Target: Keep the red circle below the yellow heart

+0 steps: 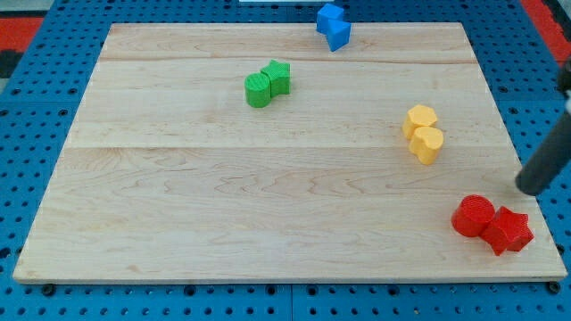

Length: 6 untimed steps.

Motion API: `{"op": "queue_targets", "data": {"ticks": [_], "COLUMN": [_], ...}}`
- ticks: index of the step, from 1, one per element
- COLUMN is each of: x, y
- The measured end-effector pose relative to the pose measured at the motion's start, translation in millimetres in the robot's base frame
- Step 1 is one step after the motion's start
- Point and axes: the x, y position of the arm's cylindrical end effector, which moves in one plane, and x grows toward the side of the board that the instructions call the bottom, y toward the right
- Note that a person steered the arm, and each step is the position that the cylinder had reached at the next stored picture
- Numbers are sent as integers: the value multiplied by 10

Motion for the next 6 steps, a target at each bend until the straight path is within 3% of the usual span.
{"op": "queue_targets", "data": {"ticks": [4,6], "x": [689,591], "y": [97,-501]}}
